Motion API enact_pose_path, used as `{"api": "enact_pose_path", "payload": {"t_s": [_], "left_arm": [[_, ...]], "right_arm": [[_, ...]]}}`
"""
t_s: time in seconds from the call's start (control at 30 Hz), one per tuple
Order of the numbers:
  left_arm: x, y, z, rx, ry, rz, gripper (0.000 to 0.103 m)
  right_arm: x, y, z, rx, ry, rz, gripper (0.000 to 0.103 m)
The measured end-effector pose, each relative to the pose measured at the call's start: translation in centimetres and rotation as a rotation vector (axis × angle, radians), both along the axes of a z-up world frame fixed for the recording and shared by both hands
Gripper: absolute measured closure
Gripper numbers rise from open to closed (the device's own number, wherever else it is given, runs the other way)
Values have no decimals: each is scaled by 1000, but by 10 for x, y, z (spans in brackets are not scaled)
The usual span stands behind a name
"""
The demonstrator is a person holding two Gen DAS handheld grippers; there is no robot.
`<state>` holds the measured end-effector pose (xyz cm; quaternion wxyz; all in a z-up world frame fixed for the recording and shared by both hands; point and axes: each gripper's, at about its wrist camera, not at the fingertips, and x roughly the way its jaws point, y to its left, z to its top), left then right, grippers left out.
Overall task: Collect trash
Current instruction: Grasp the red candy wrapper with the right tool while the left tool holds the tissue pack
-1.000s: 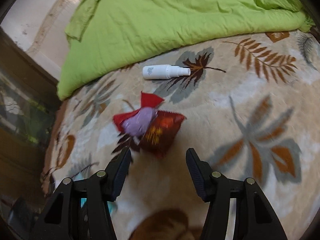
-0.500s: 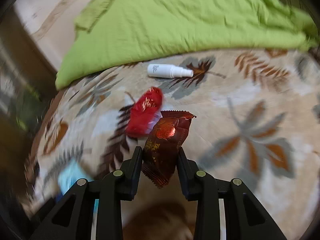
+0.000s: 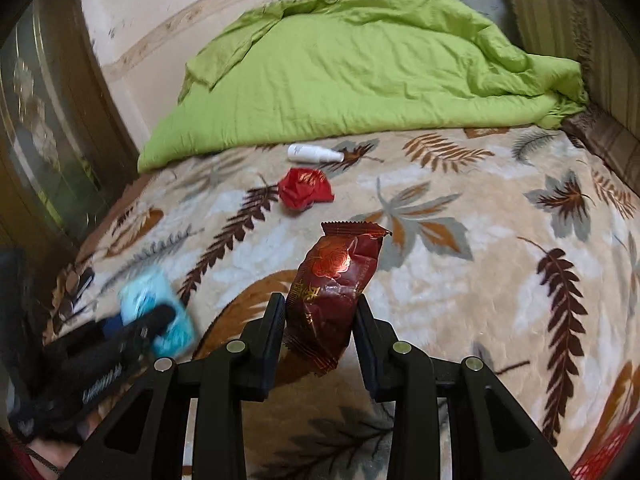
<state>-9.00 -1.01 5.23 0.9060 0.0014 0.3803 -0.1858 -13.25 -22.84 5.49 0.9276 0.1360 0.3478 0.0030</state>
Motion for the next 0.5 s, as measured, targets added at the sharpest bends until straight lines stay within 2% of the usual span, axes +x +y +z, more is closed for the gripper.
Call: {"api": "enact_pose_path", "payload": {"t_s": [0.17, 0.5], "left_arm": [[-24, 4, 4, 23, -51, 13, 71], [-22, 4, -5, 44, -71, 29, 71]], "right_arm": [[-6, -5, -4, 50, -16, -34, 67], [-19, -13, 0, 57, -42, -63, 67]]}}
